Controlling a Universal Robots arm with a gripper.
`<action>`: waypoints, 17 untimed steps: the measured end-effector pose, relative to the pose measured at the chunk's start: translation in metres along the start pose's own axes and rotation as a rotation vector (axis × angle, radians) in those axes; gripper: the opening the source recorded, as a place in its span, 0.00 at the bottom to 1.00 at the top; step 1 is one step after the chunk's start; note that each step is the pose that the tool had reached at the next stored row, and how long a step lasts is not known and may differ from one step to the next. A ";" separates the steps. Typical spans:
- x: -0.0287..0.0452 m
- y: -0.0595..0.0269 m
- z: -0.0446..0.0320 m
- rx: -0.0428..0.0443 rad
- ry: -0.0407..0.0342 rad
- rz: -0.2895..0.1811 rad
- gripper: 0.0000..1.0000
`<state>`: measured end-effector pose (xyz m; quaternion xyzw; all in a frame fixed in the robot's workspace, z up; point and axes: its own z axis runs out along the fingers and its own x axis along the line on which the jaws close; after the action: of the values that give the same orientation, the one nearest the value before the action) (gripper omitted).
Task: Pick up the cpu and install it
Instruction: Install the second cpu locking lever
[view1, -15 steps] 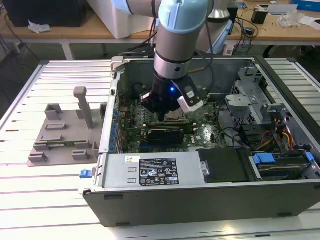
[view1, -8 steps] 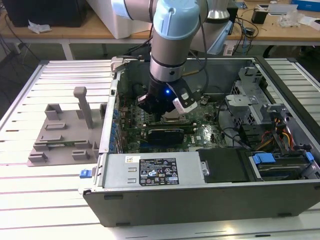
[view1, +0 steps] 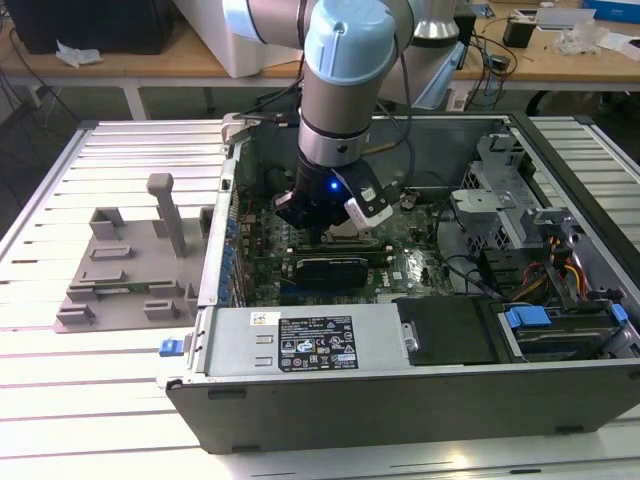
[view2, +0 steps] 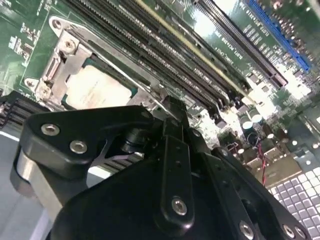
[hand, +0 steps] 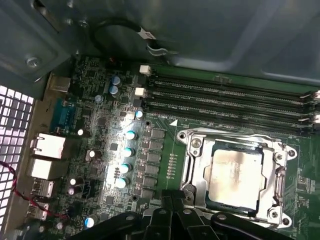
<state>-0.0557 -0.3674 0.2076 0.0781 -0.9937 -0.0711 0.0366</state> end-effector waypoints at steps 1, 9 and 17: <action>0.0003 0.0008 -0.0051 0.0004 -0.0021 0.000 0.11; 0.0024 0.0071 -0.0481 -0.0009 -0.0033 -0.001 0.11; -0.0141 0.0047 -0.0495 0.0006 0.0077 0.001 0.11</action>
<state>-0.0383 -0.3673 0.2562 0.0776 -0.9937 -0.0704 0.0405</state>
